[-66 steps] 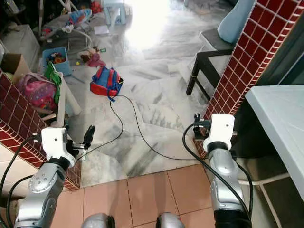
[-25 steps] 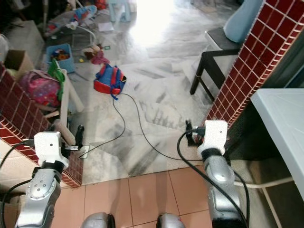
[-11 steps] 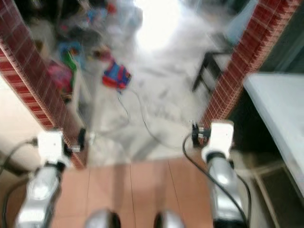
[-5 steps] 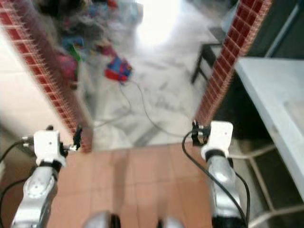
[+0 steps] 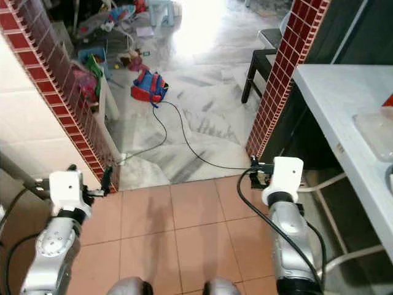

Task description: Restocking fridge

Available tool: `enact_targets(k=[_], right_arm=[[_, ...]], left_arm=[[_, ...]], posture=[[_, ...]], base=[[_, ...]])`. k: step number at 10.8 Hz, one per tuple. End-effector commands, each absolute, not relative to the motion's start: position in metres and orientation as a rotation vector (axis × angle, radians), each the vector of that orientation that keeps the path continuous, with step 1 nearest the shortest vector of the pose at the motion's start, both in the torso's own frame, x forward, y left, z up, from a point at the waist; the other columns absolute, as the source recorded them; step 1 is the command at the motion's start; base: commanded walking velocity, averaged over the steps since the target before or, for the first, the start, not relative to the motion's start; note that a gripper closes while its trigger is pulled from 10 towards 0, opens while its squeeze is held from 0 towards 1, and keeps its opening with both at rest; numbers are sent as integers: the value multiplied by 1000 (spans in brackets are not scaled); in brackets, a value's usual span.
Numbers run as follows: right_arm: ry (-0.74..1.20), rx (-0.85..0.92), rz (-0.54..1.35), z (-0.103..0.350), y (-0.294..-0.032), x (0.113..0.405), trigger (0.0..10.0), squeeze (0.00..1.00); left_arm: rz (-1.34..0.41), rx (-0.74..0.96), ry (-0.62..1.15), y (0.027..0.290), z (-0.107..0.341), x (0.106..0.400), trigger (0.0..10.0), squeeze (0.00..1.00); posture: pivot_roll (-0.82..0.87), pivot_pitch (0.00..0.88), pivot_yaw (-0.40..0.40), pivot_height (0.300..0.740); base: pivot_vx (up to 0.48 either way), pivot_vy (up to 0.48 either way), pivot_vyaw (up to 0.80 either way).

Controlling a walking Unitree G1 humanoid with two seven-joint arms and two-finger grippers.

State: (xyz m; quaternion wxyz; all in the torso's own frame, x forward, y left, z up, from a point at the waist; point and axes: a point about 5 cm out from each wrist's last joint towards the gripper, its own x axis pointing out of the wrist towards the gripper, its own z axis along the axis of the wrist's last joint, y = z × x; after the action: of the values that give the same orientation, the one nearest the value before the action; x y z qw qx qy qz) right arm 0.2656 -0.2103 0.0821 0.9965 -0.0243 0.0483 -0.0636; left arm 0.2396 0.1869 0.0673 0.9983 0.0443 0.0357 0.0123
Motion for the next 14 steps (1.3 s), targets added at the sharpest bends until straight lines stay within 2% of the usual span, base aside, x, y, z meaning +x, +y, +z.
enact_targets(k=[1, 6, 12, 14], right_arm=[[91, -46, -125, 84, -209, 269, 10000, 0], [90, -46, -126, 84, -209, 268, 10000, 0], [94, -48, -121, 83, -208, 269, 10000, 0], [93, -47, -120, 83, -208, 269, 10000, 0]], left_arm=[[24, 86, 67, 187, 70, 240, 10000, 0], [8, 85, 66, 186, 70, 240, 10000, 0], [6, 72, 73, 185, 69, 241, 10000, 0], [5, 72, 74, 185, 69, 242, 10000, 0]], posture=[[0, 60, 12, 740], [-4, 62, 12, 740], [-5, 62, 11, 740], [-6, 61, 12, 740]], base=[[0, 0, 0], [0, 0, 0], [0, 0, -735], [0, 0, 0]])
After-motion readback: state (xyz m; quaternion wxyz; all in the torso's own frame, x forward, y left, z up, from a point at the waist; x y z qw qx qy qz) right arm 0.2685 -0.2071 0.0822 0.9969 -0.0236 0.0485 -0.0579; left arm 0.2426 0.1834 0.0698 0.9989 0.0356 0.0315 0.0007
